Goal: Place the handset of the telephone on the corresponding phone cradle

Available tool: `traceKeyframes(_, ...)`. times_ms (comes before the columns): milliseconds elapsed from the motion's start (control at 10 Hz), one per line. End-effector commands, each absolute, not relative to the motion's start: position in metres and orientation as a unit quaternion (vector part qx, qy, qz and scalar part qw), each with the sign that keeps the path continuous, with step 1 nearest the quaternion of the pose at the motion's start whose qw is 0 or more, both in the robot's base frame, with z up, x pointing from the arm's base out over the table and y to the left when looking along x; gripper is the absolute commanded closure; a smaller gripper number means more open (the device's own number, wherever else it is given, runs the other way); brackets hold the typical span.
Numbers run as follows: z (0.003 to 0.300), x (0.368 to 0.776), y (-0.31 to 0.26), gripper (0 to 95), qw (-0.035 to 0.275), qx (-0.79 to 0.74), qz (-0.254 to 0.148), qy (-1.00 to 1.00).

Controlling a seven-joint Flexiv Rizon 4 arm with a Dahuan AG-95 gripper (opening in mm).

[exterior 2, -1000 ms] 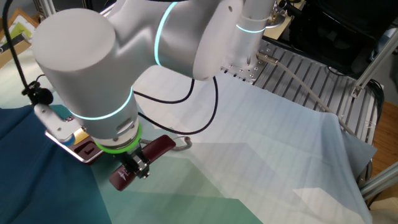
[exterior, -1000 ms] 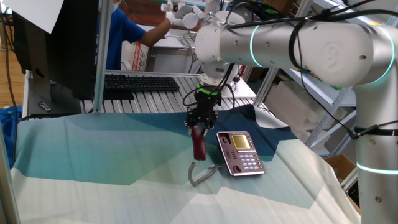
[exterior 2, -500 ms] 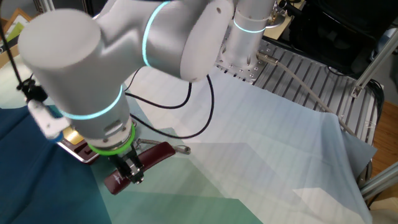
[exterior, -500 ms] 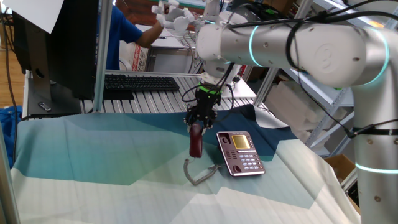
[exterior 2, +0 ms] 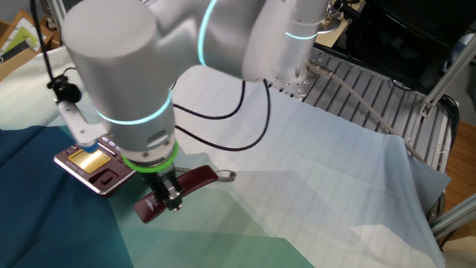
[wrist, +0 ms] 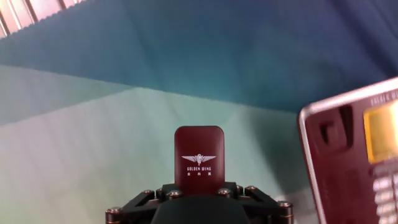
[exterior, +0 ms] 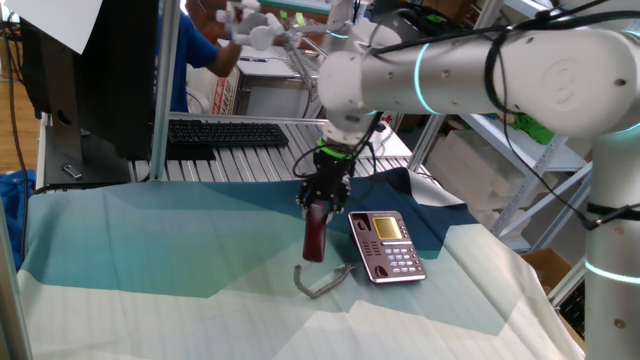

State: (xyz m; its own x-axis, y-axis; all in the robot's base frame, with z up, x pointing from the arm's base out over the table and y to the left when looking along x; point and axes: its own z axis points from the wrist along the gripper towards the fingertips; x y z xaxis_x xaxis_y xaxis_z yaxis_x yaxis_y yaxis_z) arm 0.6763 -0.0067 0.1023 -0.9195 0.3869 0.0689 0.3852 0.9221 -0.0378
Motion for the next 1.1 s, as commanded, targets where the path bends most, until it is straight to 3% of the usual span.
traceKeyframes(100, 0.101, 0.686, -0.011, 95.0, 0.043, -0.200, 0.007, -0.979)
traceKeyframes(400, 0.101, 0.686, -0.011, 95.0, 0.041, -0.191, 0.012, -0.981)
traceKeyframes(1100, 0.141, 0.667, -0.040, 95.0, 0.000, -0.123, 0.031, -0.992)
